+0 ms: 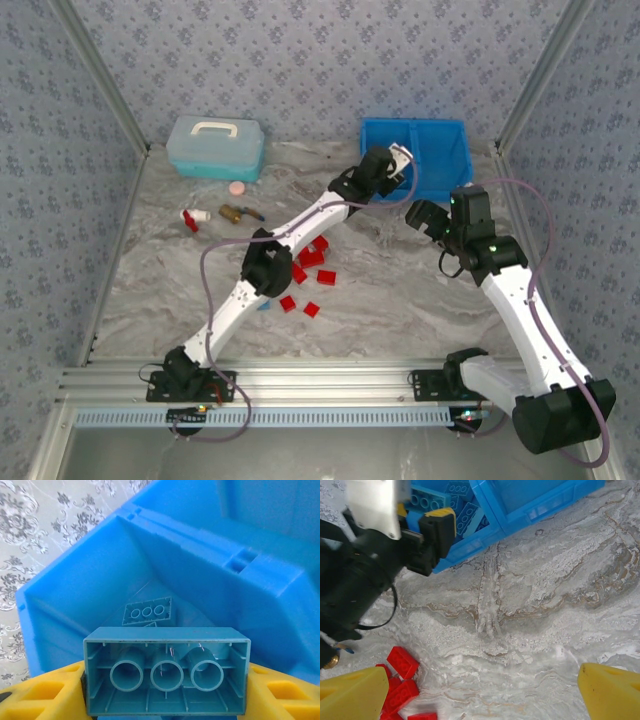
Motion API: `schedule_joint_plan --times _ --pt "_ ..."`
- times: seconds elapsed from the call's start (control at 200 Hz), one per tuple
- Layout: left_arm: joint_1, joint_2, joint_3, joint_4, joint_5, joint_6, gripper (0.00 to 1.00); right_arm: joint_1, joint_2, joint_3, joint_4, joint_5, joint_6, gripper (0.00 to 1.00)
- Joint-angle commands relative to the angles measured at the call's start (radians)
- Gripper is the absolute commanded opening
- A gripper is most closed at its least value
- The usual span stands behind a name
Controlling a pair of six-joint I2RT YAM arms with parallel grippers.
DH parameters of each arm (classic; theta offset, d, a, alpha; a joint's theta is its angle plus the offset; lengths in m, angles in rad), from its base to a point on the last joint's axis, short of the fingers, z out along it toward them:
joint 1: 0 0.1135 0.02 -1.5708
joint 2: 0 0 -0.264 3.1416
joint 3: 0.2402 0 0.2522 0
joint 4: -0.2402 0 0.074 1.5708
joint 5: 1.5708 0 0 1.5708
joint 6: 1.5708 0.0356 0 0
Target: Sort the legos into containers by color
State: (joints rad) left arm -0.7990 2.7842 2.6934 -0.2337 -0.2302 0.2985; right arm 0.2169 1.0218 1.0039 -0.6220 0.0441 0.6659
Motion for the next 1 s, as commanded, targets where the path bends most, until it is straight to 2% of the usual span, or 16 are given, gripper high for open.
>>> schedule_joint_plan --times 0.0,0.175,0.315,0.54,0.655,0.794,0.894,0.994 --pt "0.009 0.034 0.080 0.112 -0.031 0.058 0.56 -0.007 0.004 0.012 -0.005 0.008 -0.004 1.00" --pt "0.011 0.024 0.082 0.117 -0.015 0.028 0.76 -0.012 0.010 0.003 0.006 0.005 -0.006 1.00" --pt "0.008 -0.004 0.082 0.104 -0.006 0.000 0.85 -0.014 0.024 0.008 0.011 -0.002 -0.003 1.00" --pt "-0.014 -0.082 0.077 0.045 -0.020 -0.031 0.87 -0.015 0.029 0.010 0.013 -0.006 -0.001 1.00" --pt "-0.017 -0.163 0.077 -0.062 -0.031 -0.150 0.87 -0.014 0.029 0.013 0.011 -0.005 0.003 1.00" --pt "-0.007 -0.285 0.060 -0.287 -0.053 -0.307 0.88 -0.014 0.026 0.019 0.002 -0.005 0.003 1.00" --pt "0.005 -0.395 -0.029 -0.462 -0.082 -0.396 0.89 -0.015 0.022 0.019 -0.004 -0.003 0.003 1.00" --pt "0.016 -0.548 -0.219 -0.581 -0.104 -0.482 0.89 -0.013 0.020 0.019 -0.004 -0.006 0.006 1.00"
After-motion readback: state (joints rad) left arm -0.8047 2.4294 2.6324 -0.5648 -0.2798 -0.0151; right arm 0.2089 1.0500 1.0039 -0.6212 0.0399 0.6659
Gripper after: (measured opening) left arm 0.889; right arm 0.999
